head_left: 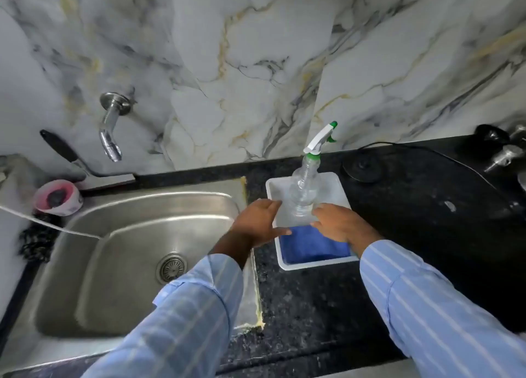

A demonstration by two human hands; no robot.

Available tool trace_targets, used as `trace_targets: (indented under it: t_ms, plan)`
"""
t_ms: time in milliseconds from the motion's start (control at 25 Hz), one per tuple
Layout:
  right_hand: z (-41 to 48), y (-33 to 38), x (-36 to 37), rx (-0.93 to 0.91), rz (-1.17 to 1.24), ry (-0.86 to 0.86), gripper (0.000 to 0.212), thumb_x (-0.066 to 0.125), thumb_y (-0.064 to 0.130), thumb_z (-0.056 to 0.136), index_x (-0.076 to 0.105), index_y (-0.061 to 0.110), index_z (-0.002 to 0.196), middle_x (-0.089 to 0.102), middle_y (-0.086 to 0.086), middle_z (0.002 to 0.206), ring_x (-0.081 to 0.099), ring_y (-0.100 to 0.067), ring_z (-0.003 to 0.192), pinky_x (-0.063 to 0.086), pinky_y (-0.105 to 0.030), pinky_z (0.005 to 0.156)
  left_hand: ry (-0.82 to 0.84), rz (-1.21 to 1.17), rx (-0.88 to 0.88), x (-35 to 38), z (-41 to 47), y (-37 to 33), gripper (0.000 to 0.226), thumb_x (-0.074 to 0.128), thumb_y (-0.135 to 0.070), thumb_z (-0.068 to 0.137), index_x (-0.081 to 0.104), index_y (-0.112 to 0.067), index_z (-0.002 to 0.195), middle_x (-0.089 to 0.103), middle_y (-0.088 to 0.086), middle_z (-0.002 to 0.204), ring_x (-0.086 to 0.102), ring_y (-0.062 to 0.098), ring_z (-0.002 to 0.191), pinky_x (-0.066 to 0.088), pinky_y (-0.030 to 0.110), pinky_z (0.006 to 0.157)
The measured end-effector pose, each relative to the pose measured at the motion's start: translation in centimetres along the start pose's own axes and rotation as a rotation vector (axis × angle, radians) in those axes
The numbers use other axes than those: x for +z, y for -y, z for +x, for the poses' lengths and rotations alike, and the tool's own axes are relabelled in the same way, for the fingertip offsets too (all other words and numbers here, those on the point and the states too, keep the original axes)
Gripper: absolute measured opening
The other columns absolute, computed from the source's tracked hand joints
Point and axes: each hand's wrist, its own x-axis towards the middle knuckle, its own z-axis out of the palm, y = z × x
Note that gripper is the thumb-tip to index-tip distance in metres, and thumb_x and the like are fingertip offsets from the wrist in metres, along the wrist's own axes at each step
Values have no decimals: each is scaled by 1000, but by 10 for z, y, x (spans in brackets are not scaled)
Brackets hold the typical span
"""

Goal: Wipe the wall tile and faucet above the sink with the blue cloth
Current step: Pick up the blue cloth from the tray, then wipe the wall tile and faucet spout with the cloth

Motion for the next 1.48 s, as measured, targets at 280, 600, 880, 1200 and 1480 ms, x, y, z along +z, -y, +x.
trace_targets:
  t_ms: [280, 600, 880, 1200, 1480]
  plan:
    - [27, -49, 70, 124, -11, 62, 51, 58, 34, 109, 47, 11, 153, 48, -11, 151, 54, -33, 135, 47, -45, 112, 140, 500, 69, 84, 43, -26, 44, 47, -45, 98, 64, -18, 129, 64, 6, 134, 32, 30, 143, 7, 45, 124]
    - [24, -36, 57, 114, -88, 3, 33, 63, 27, 108, 61, 13, 137, 57, -9, 137, 61, -31, 123, 52, -38, 100, 26, 397, 61, 88, 46, -34, 29, 58, -28, 88, 74, -15, 109, 67, 8, 113, 50, 29, 121, 18, 44, 123]
    - [11, 3, -22, 36, -16, 16, 32, 58, 23, 108, 58, 15, 139, 64, -12, 134, 66, -33, 116, 47, -33, 82, -94, -157, -36, 4, 15, -18, 23, 62, -22, 75, 58, -8, 93, 69, 15, 93, 64, 37, 87, 52, 38, 68]
    - [14, 104, -133, -186, 147, -176, 18, 72, 24, 99, 58, 20, 89, 58, 1, 84, 64, -23, 83, 41, -27, 62, -576, -552, -256, -116, -53, 55, 19, 73, -10, 79, 70, -18, 96, 73, -7, 84, 63, -4, 71, 48, 14, 69]
    - [53, 212, -193, -343, 618, -414, 31, 93, 27, 83, 74, 4, 77, 60, -8, 65, 47, -12, 60, 35, -17, 51, -893, -618, -407, -211, -111, 143, 24, 85, -18, 76, 72, -13, 96, 71, -4, 84, 64, 8, 73, 51, 10, 68]
